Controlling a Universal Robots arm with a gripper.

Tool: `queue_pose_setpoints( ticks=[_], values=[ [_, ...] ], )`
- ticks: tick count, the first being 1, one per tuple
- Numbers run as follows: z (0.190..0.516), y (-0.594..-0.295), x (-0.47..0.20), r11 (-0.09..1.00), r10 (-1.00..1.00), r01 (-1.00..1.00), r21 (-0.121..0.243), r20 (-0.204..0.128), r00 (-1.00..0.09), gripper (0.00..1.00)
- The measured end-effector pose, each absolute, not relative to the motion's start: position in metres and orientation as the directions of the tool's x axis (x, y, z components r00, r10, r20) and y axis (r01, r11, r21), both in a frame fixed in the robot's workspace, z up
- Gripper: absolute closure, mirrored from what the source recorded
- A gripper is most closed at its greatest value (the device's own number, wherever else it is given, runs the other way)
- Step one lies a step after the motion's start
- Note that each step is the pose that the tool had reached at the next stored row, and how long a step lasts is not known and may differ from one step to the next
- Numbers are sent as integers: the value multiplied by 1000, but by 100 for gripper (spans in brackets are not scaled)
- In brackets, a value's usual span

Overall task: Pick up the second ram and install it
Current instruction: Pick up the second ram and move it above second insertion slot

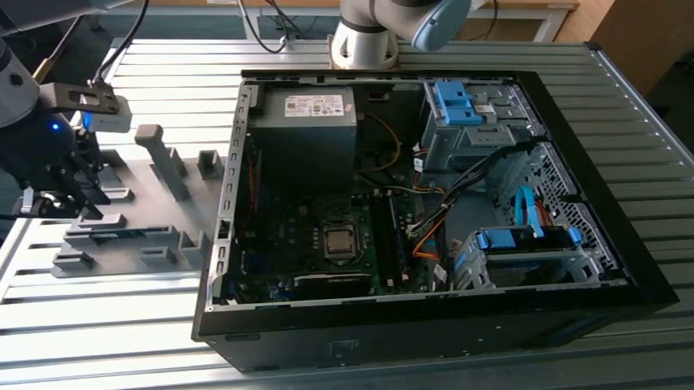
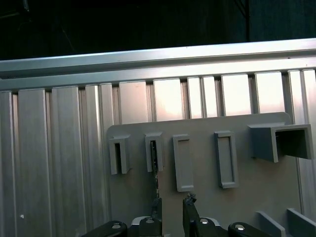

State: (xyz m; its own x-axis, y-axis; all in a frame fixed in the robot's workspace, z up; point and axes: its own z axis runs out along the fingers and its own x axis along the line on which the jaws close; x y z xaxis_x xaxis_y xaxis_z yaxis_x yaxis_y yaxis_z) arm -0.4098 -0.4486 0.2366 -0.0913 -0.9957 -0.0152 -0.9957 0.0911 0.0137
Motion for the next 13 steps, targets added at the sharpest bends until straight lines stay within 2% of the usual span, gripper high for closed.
queue_pose_setpoints(
  ticks=[13],
  values=[
    [237, -449, -410, 85, -996, -996, 14, -15, -85, 69]
  ],
)
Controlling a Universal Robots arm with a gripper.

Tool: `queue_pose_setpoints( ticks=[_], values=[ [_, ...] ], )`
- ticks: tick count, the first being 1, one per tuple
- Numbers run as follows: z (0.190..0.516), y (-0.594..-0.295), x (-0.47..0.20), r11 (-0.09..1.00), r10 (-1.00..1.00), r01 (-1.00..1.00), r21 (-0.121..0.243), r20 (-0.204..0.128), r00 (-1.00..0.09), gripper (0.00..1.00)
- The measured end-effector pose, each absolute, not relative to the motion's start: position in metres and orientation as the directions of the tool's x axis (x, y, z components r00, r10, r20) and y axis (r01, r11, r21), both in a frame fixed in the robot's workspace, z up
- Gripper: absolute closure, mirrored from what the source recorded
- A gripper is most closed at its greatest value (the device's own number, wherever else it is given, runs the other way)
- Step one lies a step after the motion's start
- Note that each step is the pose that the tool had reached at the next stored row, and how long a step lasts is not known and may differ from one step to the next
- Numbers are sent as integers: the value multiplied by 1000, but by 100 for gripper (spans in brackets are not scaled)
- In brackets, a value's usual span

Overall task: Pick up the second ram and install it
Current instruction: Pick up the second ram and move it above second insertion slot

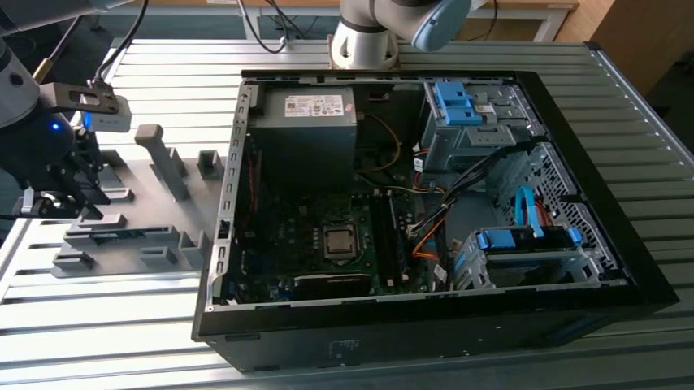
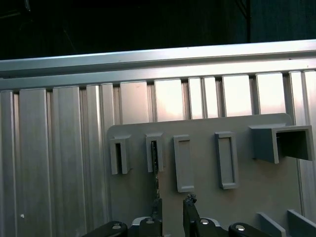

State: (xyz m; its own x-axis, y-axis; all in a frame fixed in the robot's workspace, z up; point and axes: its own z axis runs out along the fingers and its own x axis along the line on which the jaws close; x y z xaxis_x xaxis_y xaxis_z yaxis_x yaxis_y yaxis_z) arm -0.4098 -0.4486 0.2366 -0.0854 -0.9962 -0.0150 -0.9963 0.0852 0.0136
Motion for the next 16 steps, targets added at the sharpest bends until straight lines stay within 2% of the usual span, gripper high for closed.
queue_pose_setpoints(
  ticks=[9, 11, 12, 16],
  values=[
    [237, -449, -410, 85, -996, -996, 14, -15, -85, 69],
    [237, -449, -410, 84, -996, -996, 14, -15, -85, 68],
    [237, -449, -410, 84, -996, -996, 14, -15, -84, 62],
    [237, -449, -410, 84, -996, -996, 14, -15, -84, 62]
  ],
)
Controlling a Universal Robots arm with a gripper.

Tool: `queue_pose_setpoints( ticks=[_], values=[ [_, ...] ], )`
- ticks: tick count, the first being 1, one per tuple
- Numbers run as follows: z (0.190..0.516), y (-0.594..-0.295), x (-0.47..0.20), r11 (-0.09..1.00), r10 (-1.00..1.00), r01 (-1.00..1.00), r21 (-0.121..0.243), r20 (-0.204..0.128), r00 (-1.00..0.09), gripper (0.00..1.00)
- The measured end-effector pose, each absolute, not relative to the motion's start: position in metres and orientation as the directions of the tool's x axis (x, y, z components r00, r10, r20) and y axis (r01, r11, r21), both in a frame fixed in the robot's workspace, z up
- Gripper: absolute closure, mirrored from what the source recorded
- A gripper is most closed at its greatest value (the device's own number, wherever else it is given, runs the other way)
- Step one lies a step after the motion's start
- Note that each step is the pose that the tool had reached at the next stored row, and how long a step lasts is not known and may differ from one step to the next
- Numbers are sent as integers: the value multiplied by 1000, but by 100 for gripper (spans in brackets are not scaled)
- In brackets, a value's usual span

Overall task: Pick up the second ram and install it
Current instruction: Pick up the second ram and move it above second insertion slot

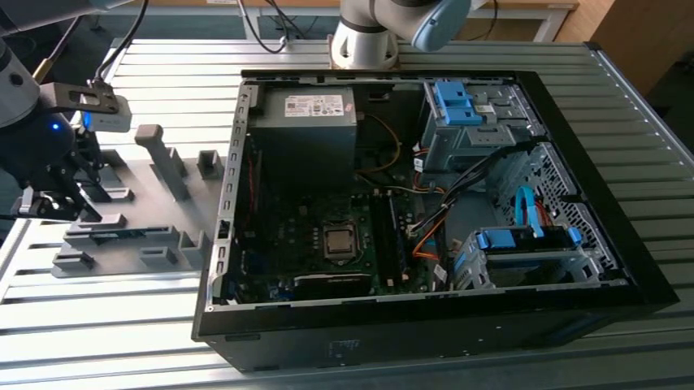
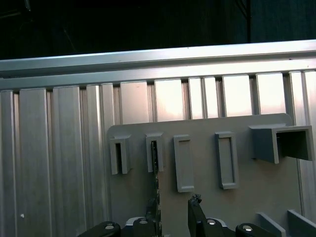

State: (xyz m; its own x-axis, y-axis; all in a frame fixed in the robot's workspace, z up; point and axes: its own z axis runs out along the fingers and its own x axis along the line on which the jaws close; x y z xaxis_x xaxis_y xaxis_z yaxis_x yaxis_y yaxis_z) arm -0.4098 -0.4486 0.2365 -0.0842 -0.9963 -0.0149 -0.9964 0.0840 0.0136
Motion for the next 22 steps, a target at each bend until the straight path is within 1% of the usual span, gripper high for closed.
queue_pose_setpoints(
  ticks=[3, 4, 5, 6, 10, 11, 13, 14, 20, 22],
  values=[
    [237, -449, -410, 84, -996, -996, 14, -15, -84, 64],
    [237, -449, -410, 84, -996, -996, 14, -15, -84, 69],
    [237, -449, -410, 84, -996, -996, 14, -15, -84, 69],
    [237, -449, -410, 84, -996, -996, 14, -15, -84, 76],
    [237, -449, -410, 83, -996, -996, 14, -15, -83, 75],
    [237, -449, -410, 83, -996, -996, 14, -15, -83, 69],
    [237, -449, -410, 83, -996, -996, 14, -15, -83, 69],
    [237, -449, -410, 83, -996, -996, 14, -15, -83, 63],
    [237, -449, -410, 82, -996, -996, 14, -15, -83, 64],
    [237, -449, -410, 82, -996, -997, 14, -15, -83, 76]
  ],
)
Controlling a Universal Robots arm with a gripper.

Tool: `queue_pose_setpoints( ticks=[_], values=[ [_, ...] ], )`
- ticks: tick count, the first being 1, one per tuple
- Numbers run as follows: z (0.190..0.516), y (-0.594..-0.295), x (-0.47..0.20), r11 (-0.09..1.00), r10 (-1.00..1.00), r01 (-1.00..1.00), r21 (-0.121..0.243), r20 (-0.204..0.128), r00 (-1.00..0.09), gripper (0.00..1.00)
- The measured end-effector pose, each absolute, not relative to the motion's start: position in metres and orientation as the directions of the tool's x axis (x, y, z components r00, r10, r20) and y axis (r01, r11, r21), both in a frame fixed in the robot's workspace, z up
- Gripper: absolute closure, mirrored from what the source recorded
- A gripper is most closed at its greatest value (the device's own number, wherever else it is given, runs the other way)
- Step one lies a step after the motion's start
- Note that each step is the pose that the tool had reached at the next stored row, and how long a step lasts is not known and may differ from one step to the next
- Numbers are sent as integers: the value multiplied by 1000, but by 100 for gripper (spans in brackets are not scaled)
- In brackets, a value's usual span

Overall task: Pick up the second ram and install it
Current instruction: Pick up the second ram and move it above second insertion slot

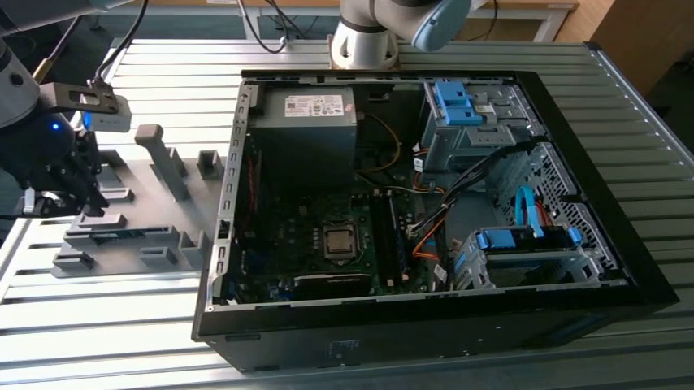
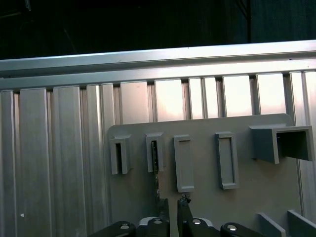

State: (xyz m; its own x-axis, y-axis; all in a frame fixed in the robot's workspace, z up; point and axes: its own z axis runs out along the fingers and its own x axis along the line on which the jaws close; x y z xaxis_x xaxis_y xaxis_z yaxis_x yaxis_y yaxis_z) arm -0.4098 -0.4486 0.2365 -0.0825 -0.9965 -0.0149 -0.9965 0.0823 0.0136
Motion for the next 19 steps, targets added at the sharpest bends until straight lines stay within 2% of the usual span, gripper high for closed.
queue_pose_setpoints(
  ticks=[1, 3, 19],
  values=[
    [237, -449, -410, 82, -996, -997, 14, -15, -83, 76],
    [237, -449, -410, 82, -996, -997, 14, -15, -82, 88],
    [237, -449, -410, 80, -997, -997, 14, -15, -80, 89]
  ],
)
